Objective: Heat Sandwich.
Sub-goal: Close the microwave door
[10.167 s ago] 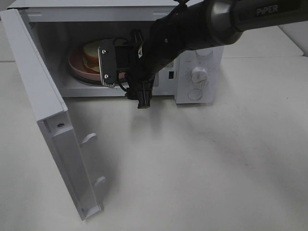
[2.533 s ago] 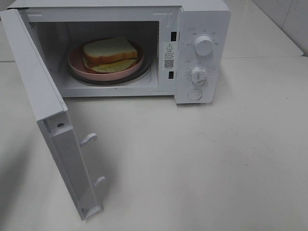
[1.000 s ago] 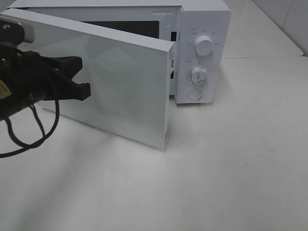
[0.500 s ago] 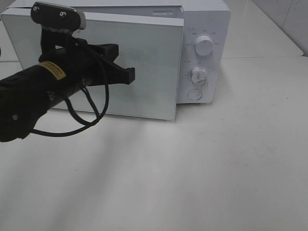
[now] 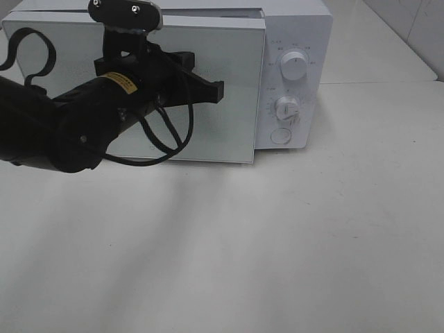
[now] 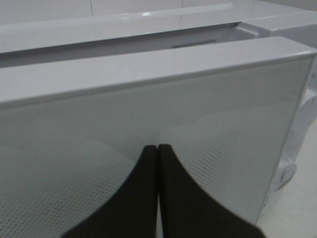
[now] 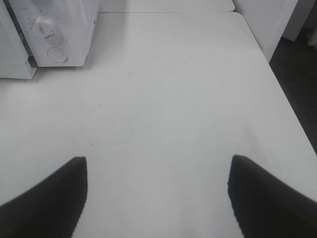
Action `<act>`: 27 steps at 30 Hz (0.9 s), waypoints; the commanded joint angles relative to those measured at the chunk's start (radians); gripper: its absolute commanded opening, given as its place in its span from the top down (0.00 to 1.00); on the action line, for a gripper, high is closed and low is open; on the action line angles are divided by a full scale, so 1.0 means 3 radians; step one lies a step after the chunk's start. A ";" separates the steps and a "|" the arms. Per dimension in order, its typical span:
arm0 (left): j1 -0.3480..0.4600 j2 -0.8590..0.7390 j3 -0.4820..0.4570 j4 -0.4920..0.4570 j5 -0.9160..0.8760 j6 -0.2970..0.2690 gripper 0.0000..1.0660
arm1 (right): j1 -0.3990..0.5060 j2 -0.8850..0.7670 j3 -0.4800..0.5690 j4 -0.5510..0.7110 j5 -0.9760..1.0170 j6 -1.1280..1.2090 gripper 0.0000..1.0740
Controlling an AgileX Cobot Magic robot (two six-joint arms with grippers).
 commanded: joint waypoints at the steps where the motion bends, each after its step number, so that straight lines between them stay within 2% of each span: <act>1: -0.0023 0.0083 -0.0200 -0.0073 0.0107 0.0033 1.00 | -0.0023 -0.0090 0.0007 0.0010 -0.0050 -0.0030 0.30; 11: -0.0013 0.0290 -0.0537 -0.0177 0.0237 0.0063 1.00 | -0.0023 -0.0090 0.0007 0.0010 -0.0050 -0.0030 0.30; 17: -0.0013 0.0397 -0.0747 -0.0217 0.0277 0.0197 1.00 | -0.0023 -0.0090 0.0007 0.0010 -0.0050 -0.0030 0.30; 20: 0.0027 0.0443 -0.0850 -0.0293 0.0340 0.0193 1.00 | -0.0023 -0.0090 0.0007 0.0010 -0.0050 -0.0030 0.30; 27: 0.0027 0.0473 -0.0893 -0.0327 0.0330 0.0197 1.00 | -0.0023 -0.0090 0.0007 0.0010 -0.0050 -0.0030 0.30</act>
